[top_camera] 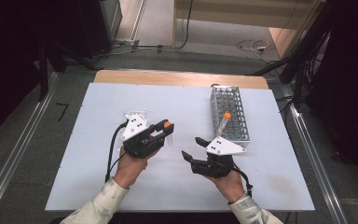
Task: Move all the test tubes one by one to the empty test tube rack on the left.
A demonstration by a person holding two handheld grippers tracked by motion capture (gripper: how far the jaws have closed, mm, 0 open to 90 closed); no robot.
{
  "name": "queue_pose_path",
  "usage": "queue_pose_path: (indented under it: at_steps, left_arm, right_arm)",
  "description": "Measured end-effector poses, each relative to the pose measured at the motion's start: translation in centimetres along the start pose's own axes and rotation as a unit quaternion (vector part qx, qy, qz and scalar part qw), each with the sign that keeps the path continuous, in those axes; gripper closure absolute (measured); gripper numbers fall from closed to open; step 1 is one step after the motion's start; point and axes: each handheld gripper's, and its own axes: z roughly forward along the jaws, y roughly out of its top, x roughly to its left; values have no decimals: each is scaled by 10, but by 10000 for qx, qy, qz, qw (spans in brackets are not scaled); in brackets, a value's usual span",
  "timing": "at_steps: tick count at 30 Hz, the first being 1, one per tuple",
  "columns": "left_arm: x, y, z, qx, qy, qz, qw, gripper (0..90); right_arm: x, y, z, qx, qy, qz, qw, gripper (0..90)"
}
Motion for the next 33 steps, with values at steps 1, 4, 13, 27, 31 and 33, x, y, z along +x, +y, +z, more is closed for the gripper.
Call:
queue_pose_path:
  at_steps: [1, 4, 13, 27, 31, 33]
  left_arm:
    - [3, 2, -1, -26, 28, -39, 10000, 695]
    - [13, 7, -3, -122, 173, -118, 9997, 695]
    - [31, 13, -4, -181, 521, -160, 9984, 695]
    - [57, 26, -7, -339, 1013, -256, 9939, 695]
    - [62, 26, -5, -320, 1192, -164, 9922, 695]
    - [64, 25, -3, -301, 1301, -118, 9910, 695]
  right_arm:
    - [-2, -1, -2, -8, -42, 18, 10000, 328]
    - [-7, -4, -9, -23, -118, 61, 9999, 328]
    - [-17, -11, -23, -31, -273, 109, 9996, 330]
    - [-27, -18, -30, 6, -419, 229, 9989, 330]
    - [-27, -18, -30, 15, -415, 218, 9989, 330]
    - [-28, -18, -29, 13, -420, 212, 9989, 330]
